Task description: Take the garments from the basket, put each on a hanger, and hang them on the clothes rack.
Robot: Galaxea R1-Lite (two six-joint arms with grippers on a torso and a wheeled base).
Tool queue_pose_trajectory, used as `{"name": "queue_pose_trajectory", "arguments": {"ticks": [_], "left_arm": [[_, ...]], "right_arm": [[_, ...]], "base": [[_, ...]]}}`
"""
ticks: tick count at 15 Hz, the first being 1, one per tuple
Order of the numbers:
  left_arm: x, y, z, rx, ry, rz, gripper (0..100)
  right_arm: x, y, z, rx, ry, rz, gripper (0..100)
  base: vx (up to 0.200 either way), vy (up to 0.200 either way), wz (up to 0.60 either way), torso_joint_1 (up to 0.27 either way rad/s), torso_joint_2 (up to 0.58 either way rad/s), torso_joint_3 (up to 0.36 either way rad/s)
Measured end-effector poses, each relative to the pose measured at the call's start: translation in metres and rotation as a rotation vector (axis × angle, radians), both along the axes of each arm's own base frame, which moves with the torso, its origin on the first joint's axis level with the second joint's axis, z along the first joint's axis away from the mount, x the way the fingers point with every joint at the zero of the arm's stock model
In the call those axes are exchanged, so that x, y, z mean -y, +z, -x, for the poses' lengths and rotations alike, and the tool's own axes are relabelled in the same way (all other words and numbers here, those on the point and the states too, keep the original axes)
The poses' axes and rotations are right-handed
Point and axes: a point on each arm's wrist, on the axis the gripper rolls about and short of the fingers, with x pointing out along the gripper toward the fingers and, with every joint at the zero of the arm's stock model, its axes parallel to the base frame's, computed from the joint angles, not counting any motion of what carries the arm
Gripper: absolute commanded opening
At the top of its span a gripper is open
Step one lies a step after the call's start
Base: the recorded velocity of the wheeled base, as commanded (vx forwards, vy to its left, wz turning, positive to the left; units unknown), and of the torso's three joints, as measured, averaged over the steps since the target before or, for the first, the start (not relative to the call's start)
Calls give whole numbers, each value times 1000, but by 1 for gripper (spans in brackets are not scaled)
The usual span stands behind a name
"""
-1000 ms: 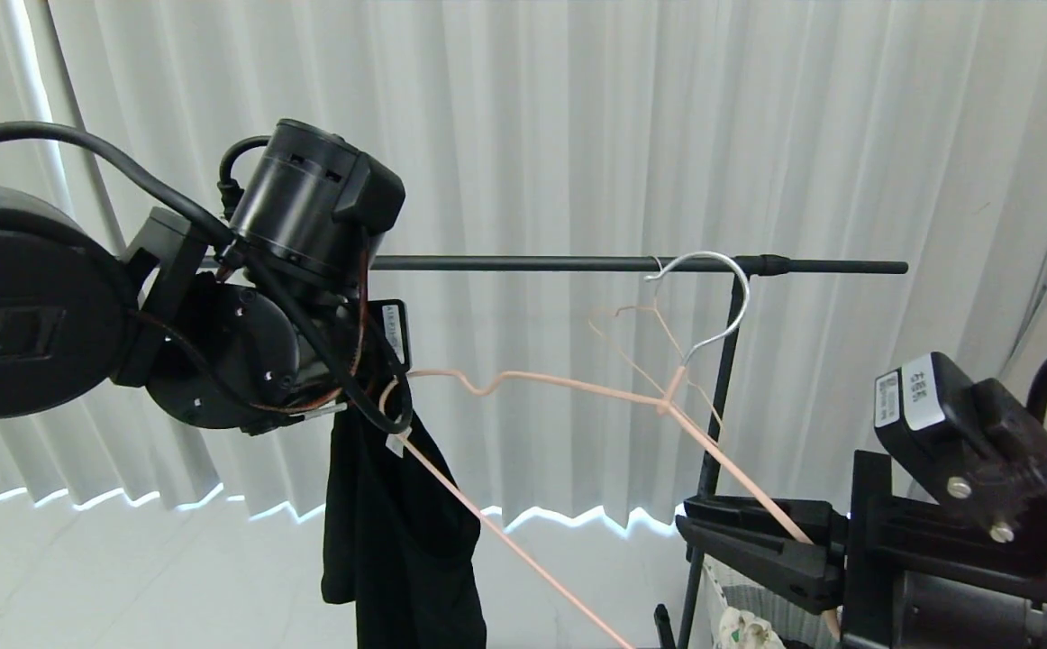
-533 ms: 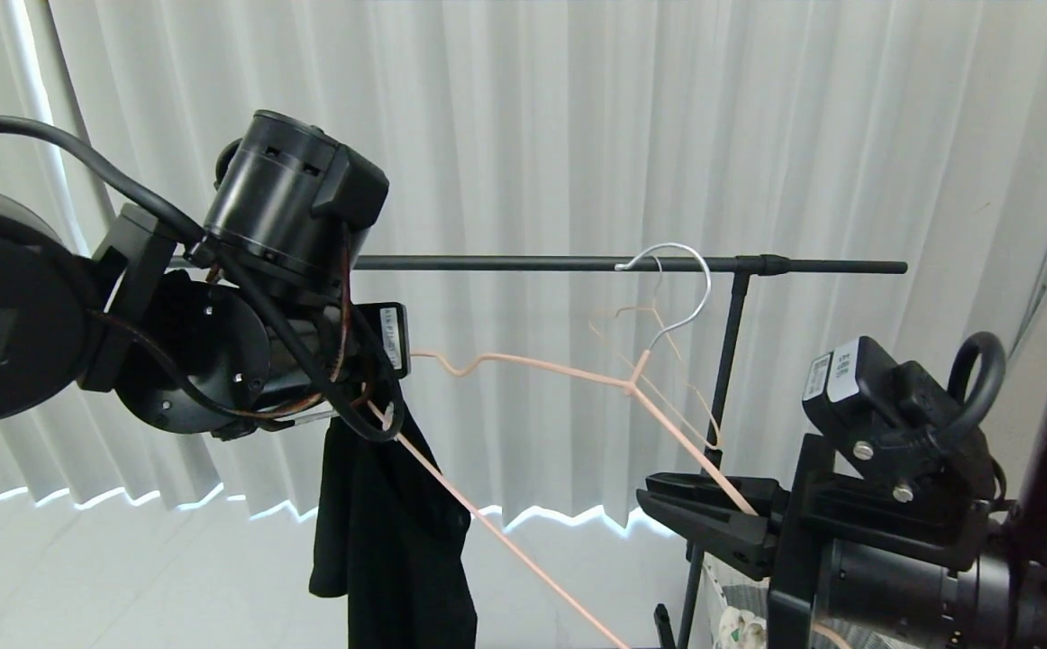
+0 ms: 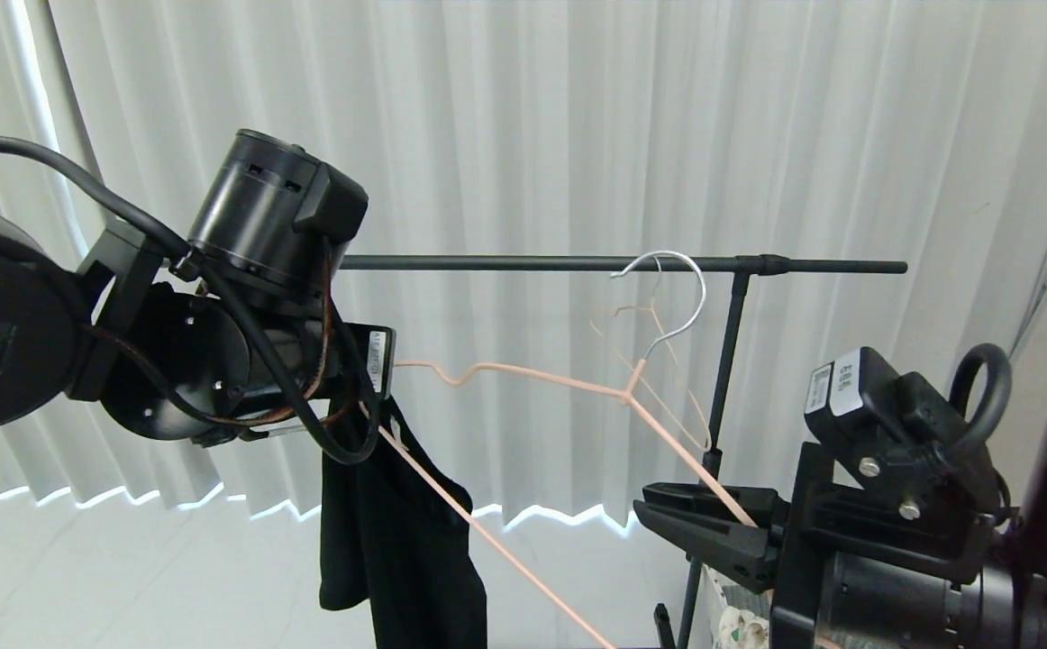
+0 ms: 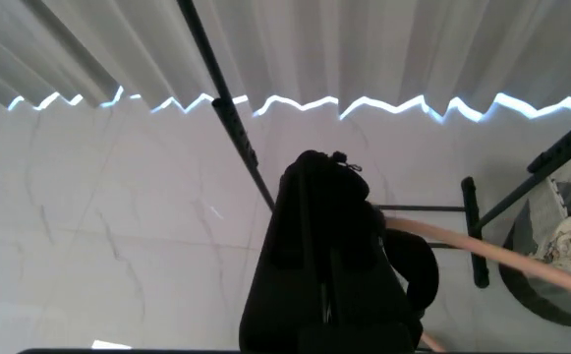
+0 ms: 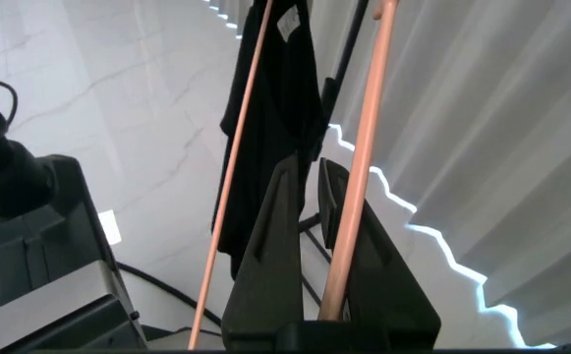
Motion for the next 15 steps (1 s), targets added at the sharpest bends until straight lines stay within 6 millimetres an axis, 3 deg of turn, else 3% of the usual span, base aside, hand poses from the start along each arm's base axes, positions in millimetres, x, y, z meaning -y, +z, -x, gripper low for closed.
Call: {"name": "queue_pose_trajectory", "arguments": {"ticks": [5,11,15], "left_arm": [[1,3,1,6,-12,14,0],[0,8,8,16,-32,27,0],[3,7,11,13,-47,26,0]], "right_arm": [[6,2,6,-4,41,-14,0],[4,-2,-5,-8,-2,-7,0],[0,1,-3,1,13,-15,0]], "base": [[0,0,0,0,0,0],[0,0,0,0,0,0],[0,0,0,0,0,0]]}}
